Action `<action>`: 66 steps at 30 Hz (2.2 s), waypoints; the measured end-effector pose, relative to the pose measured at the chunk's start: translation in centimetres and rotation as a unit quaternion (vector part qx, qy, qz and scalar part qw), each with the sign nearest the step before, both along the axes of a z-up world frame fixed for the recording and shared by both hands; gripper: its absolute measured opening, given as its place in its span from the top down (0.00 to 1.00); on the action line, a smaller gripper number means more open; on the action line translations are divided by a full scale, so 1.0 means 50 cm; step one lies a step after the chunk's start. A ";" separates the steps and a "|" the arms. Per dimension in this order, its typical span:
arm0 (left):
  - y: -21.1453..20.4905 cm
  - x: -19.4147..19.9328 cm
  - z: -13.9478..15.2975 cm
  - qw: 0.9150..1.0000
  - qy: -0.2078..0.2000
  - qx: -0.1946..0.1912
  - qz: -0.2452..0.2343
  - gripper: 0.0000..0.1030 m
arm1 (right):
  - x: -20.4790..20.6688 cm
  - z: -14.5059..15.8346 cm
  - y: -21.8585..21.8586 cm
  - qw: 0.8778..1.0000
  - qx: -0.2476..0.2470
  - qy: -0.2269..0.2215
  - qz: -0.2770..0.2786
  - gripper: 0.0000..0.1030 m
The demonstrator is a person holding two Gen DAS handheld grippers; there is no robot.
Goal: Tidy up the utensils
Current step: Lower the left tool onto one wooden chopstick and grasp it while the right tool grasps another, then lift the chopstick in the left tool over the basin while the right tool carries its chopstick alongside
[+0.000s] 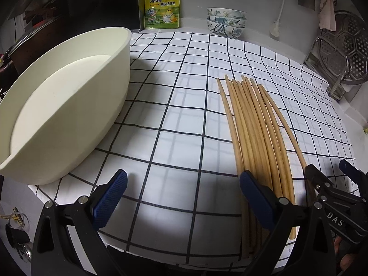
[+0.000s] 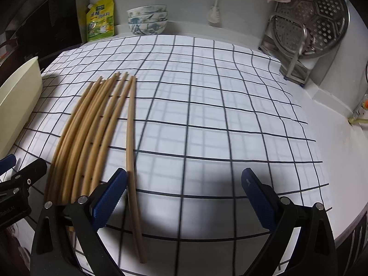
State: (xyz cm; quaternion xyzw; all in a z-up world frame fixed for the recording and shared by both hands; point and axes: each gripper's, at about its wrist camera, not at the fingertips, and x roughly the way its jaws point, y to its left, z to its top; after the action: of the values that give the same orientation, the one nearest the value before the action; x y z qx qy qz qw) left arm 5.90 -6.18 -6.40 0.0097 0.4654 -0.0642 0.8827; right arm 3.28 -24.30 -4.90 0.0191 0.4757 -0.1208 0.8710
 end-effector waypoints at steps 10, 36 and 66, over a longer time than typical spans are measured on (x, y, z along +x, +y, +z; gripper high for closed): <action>-0.019 0.013 -0.008 1.000 -0.004 0.009 -0.004 0.06 | 0.003 -0.003 0.010 1.000 0.000 -0.004 0.019 0.09; -0.039 0.028 0.006 0.999 0.001 -0.013 -0.034 0.93 | 0.029 -0.001 0.018 0.995 0.071 -0.032 0.061 0.94; 0.400 0.104 0.182 0.992 -0.088 -0.027 0.083 0.93 | 0.239 0.172 0.450 0.948 0.201 -0.074 0.235 0.94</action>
State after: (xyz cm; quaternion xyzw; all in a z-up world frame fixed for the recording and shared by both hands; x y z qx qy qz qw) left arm 11.10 13.80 2.72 -0.0474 0.3829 -0.0021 0.9226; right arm 15.24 -1.78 3.71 0.0902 0.4155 0.1868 0.8856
